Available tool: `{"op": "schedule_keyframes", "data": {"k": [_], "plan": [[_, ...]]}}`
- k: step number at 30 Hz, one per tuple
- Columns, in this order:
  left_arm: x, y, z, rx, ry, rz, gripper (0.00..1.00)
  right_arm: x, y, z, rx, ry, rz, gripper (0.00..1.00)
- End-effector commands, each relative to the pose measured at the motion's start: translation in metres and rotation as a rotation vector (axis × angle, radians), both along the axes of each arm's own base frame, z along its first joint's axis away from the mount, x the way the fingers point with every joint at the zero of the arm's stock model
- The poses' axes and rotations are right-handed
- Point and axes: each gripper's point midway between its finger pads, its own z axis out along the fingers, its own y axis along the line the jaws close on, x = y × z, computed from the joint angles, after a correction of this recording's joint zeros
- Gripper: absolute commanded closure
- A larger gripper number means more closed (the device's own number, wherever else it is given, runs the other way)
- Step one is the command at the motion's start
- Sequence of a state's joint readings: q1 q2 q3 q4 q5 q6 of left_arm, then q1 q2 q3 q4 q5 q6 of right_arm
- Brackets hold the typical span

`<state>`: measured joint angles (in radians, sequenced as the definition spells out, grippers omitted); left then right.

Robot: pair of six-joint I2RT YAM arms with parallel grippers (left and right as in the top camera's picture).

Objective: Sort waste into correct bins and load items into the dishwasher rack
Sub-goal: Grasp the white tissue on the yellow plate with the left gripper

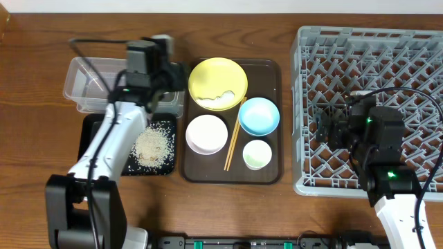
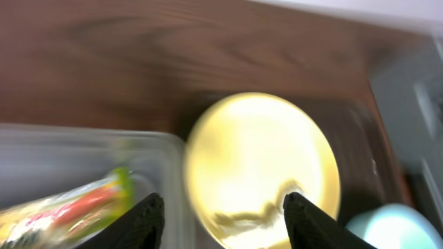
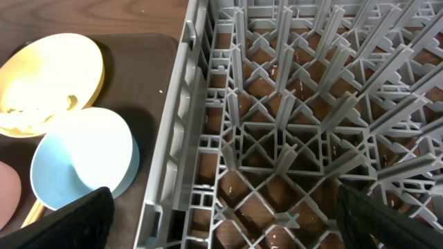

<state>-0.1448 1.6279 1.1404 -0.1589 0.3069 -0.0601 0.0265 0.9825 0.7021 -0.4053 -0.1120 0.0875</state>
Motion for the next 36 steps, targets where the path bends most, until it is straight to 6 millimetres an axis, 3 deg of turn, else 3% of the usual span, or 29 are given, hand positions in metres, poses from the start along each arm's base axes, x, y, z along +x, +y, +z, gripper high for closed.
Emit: {"op": "schedule_keyframes", "data": {"k": [1,6,14,19,27,36], "plan": [[-0.014,-0.04,-0.002,0.186,-0.109,-0.313,0.41,0.003,-0.006,0.008,0.003,-0.017,-0.025,0.01],[-0.024,-0.071,-0.031,0.302,-0.102,-0.446,0.41,0.003,-0.006,0.008,0.003,-0.017,-0.025,0.01],[-0.028,-0.097,-0.083,0.357,-0.052,-0.556,0.41,0.003,-0.006,0.008,0.003,-0.017,-0.025,0.01],[-0.017,-0.092,-0.102,0.402,-0.047,-0.519,0.41,0.003,-0.006,0.008,0.003,-0.016,-0.025,0.01],[-0.017,-0.086,-0.129,0.43,0.005,-0.512,0.41,0.003,-0.006,0.008,0.003,-0.017,-0.025,0.01],[-0.017,-0.086,-0.135,0.43,0.012,-0.513,0.46,0.003,-0.006,0.008,0.003,-0.017,-0.025,0.01]]}}
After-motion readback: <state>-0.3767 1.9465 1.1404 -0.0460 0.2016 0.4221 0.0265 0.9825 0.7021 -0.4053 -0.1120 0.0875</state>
